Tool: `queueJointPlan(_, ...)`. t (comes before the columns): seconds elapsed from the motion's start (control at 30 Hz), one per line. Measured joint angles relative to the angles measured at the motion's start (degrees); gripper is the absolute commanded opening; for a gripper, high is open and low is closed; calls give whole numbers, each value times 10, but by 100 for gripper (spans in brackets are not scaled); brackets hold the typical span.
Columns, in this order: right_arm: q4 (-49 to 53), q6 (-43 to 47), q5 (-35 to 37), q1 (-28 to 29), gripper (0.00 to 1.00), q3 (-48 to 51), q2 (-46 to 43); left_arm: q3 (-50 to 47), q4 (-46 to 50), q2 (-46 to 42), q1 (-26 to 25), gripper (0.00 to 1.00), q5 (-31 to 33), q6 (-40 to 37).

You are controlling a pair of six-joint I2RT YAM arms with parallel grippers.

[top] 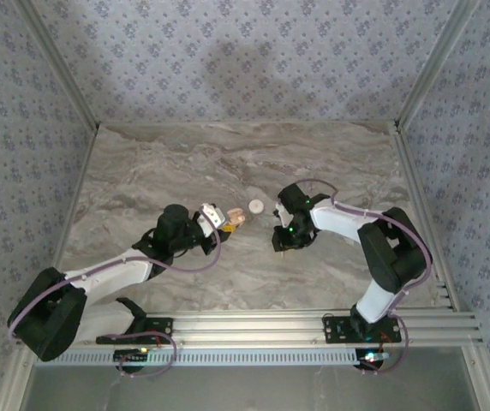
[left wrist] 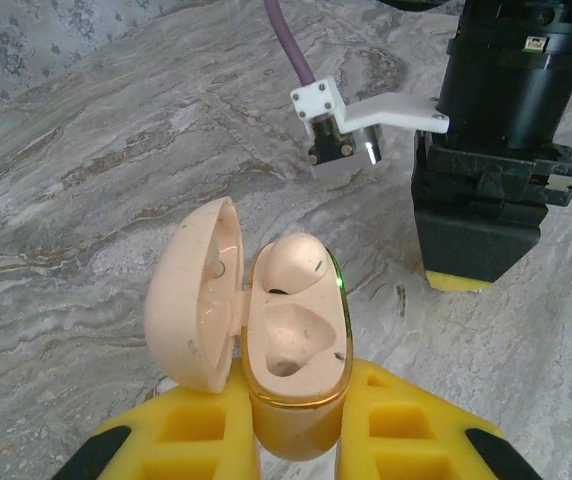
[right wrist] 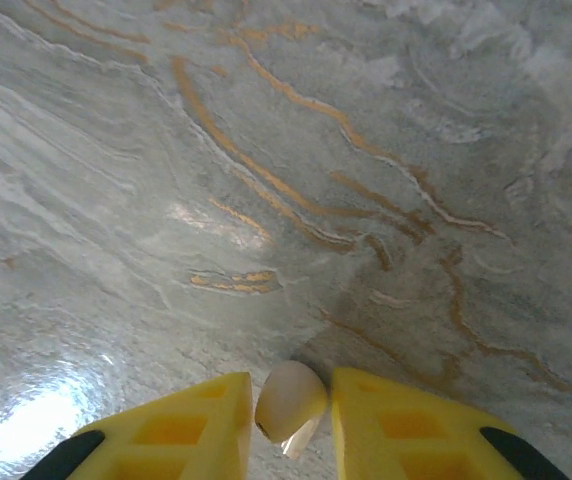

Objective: Insert wireless bluetooth earbuds into charging case

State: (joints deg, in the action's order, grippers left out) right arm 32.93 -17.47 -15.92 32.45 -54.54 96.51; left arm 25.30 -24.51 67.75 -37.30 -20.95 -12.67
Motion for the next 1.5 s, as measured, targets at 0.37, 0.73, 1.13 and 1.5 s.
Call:
queueJointPlan(0.37,139,-34,52,20,48,-124,13,-2,8,-11,0,11,11,-4)
queueJointPlan(0.73,258,-128,68,26,44,-202,72,-2,10,-17,0,11,22,-4)
queueJointPlan(1.13,251,-147,58,28,38,-204,141,-2,12,-24,0,11,22,-4)
queueJointPlan(1.5,231,-147,46,28,31,-204,157,-2,13,-24,0,11,22,-4)
